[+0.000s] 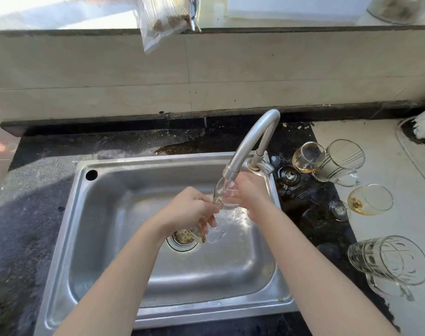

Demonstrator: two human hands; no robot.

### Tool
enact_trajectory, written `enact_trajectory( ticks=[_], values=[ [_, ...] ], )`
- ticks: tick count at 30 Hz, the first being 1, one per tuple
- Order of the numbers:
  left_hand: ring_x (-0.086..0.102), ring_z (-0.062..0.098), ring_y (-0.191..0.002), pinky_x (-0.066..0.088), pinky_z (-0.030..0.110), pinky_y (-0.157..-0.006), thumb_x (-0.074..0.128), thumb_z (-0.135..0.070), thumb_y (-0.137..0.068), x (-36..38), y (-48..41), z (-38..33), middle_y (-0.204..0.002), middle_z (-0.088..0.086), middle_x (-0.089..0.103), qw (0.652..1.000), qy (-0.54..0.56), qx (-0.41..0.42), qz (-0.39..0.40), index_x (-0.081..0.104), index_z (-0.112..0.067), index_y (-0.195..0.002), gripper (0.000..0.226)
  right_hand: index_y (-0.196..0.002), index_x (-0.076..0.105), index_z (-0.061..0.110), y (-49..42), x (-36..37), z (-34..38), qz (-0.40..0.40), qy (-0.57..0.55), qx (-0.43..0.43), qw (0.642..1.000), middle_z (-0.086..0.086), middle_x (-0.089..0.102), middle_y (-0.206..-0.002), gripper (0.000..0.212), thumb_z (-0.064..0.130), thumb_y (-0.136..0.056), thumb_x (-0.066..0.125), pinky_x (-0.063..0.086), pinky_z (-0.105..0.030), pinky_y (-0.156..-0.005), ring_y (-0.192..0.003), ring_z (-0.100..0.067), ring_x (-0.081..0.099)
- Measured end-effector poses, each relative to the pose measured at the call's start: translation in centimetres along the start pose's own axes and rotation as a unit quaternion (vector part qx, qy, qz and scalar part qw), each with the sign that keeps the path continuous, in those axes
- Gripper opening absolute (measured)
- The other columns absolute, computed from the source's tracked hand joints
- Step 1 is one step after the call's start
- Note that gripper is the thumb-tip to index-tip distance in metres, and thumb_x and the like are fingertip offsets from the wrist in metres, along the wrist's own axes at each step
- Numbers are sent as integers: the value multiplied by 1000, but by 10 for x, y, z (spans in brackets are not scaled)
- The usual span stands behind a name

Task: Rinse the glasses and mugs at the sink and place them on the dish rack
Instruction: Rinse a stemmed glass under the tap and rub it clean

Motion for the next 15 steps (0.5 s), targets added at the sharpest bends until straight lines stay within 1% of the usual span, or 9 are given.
enact_trajectory(
  ticks=[1,3,4,5,7,9,12,14,15],
  values=[
    [58,12,-42,41,23,-51,58,-14,-91,-5,-1,-1,-61,1,69,999,38,-2,-39,70,-4,-81,18,-81,73,18,-1,-2,-6,-4,-30,16,999,-10,59,-85,11,28,-77,72,58,-46,-72,-73,-26,60],
    [61,19,-44,42,22,-44,61,-16,-87,-16,-4,0,-73,3,74,977,161,-15,-141,71,-7,-90,14,-99,69,17,-3,-8,-21,-19,-101,53,993,-8,59,-96,23,30,-80,69,60,-43,-72,-86,-28,65],
    [60,21,-45,44,23,-44,63,-20,-86,-18,-7,0,-78,6,74,958,218,-18,-185,71,-8,-87,14,-104,65,15,-4,-11,-32,-28,-137,80,987,-7,59,-101,28,31,-82,68,60,-44,-75,-95,-28,65],
    [56,20,-47,43,22,-43,64,-24,-85,-17,-10,-1,-76,6,73,943,247,-18,-220,70,-9,-80,17,-104,62,12,-4,-14,-43,-36,-172,108,978,-8,57,-105,29,32,-84,67,60,-45,-76,-100,-28,64],
    [47,15,-46,37,20,-42,64,-32,-86,-12,-17,-7,-59,4,61,937,234,-2,-259,64,-14,-63,29,-100,58,7,1,-14,-63,-38,-239,169,955,-15,56,-106,33,35,-84,68,60,-44,-69,-90,-30,64],
    [40,11,-41,33,18,-41,60,-27,-89,-1,-20,-18,-49,0,50,940,216,21,-264,57,-19,-52,38,-103,59,5,5,-11,-78,-30,-291,208,933,-22,59,-108,43,36,-78,73,59,-39,-61,-77,-33,65],
    [37,9,-33,29,14,-36,50,-13,-94,14,-25,-23,-42,-4,48,933,259,20,-250,54,-15,-56,39,-108,63,2,6,-12,-87,-39,-326,210,921,-23,61,-106,48,35,-75,74,57,-37,-60,-67,-31,66],
    [40,9,-33,25,13,-32,44,-13,-98,23,-29,-21,-44,-4,52,917,339,-4,-208,56,-13,-68,32,-110,63,1,5,-15,-87,-48,-336,194,920,-19,60,-110,46,34,-79,70,57,-35,-57,-77,-29,64],
    [44,10,-36,24,14,-31,46,-17,-99,29,-30,-21,-49,-5,56,911,373,-14,-174,57,-14,-75,27,-110,63,2,5,-17,-84,-48,-336,184,922,-16,60,-112,43,32,-80,68,56,-34,-55,-83,-29,63]
  ],
)
Point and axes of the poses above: each hand's wrist, its own y-axis away from the middle knuckle, its own x-axis out of the palm, z = x × y, the point moved 7 cm from there along -y, towards the middle knuckle
